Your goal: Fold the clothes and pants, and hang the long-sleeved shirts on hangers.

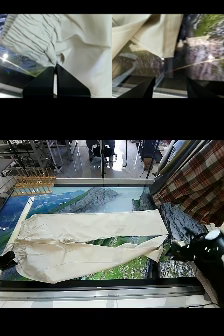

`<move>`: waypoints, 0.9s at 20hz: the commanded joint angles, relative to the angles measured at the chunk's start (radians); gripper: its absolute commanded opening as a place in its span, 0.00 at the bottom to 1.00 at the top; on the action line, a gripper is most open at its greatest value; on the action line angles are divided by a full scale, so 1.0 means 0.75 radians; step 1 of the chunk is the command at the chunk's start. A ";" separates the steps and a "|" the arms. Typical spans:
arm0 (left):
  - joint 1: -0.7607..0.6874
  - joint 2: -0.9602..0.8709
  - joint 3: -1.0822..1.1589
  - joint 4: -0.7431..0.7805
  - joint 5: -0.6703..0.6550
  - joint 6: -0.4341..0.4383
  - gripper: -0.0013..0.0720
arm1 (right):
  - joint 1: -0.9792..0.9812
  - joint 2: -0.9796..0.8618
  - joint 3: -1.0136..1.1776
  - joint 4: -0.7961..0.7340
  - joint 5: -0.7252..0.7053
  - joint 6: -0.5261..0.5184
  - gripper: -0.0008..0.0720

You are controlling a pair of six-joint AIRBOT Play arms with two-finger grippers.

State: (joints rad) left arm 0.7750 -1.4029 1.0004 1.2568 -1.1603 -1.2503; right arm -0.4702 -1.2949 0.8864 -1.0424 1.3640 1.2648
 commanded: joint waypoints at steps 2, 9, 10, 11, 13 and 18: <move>-0.001 -0.001 -0.001 -0.021 -0.004 -0.003 0.03 | -0.002 -0.012 -0.275 0.318 -0.375 -0.236 0.62; 0.000 0.000 -0.001 -0.021 -0.005 -0.003 0.03 | 0.004 -0.141 -0.073 0.298 -0.339 -0.379 0.63; -0.001 0.000 -0.001 -0.022 -0.005 -0.003 0.03 | 0.003 -0.141 -0.047 0.238 -0.328 -0.379 0.66; -0.001 0.000 -0.001 -0.022 -0.005 -0.003 0.03 | 0.004 -0.142 -0.035 0.211 -0.333 -0.396 0.70; -0.001 0.000 -0.001 -0.021 -0.007 -0.003 0.03 | 0.004 -0.156 -0.034 0.200 -0.330 -0.451 0.73; -0.001 0.000 -0.001 -0.022 -0.006 -0.003 0.03 | 0.003 -0.167 -0.046 0.196 -0.206 -0.562 0.72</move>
State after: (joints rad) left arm 0.7750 -1.4029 1.0004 1.2407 -1.1648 -1.2530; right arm -0.4679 -1.4162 0.8536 -0.8833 1.1736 0.8986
